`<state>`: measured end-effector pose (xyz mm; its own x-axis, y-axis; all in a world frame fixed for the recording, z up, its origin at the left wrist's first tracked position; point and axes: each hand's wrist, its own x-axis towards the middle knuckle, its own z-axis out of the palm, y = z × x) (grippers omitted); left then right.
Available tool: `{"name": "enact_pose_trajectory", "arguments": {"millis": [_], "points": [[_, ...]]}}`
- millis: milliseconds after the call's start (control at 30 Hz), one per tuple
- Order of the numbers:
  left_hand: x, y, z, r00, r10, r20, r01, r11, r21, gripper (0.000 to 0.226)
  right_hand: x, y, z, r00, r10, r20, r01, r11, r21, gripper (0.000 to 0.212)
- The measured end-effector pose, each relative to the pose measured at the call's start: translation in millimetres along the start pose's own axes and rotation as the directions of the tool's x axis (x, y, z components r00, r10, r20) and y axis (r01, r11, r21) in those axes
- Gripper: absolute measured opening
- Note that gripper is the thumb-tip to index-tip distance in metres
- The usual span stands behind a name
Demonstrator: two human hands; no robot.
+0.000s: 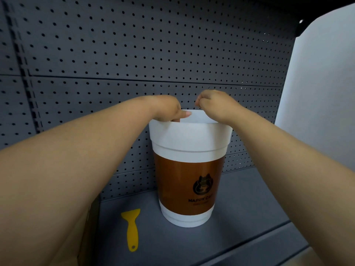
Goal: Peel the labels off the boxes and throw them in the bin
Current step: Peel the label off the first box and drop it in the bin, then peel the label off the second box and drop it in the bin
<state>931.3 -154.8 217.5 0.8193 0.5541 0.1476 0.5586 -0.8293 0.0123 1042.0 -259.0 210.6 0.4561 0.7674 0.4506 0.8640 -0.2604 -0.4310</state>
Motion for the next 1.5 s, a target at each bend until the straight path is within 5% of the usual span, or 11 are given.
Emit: {"name": "enact_pose_trajectory", "arguments": {"millis": [233, 833, 1067, 1500], "points": [[3.2, -6.2, -3.5, 0.994, -0.009, -0.108, 0.007, 1.000, -0.015, 0.028, -3.7, -1.1, -1.1, 1.000, -0.011, 0.003, 0.011, 1.000, -0.008, 0.036], [-40.0, -26.3, 1.4, 0.910, -0.073, -0.408, 0.136, 0.983, 0.126, 0.040, -19.6, -22.9, 1.8, 0.984, -0.177, -0.016, 0.176, 0.983, -0.053, 0.029], [-93.4, -67.6, 7.1, 0.869, -0.156, -0.469, 0.251, 0.957, 0.146, 0.041, -32.0, -65.2, 25.2, 0.935, -0.315, -0.164, 0.295, 0.946, -0.136, 0.027], [-215.4, -181.1, 25.5, 0.827, -0.367, -0.426, 0.447, 0.889, 0.102, 0.037, -63.0, -180.2, 125.3, 0.881, -0.472, 0.026, 0.472, 0.878, -0.075, 0.028]]}}
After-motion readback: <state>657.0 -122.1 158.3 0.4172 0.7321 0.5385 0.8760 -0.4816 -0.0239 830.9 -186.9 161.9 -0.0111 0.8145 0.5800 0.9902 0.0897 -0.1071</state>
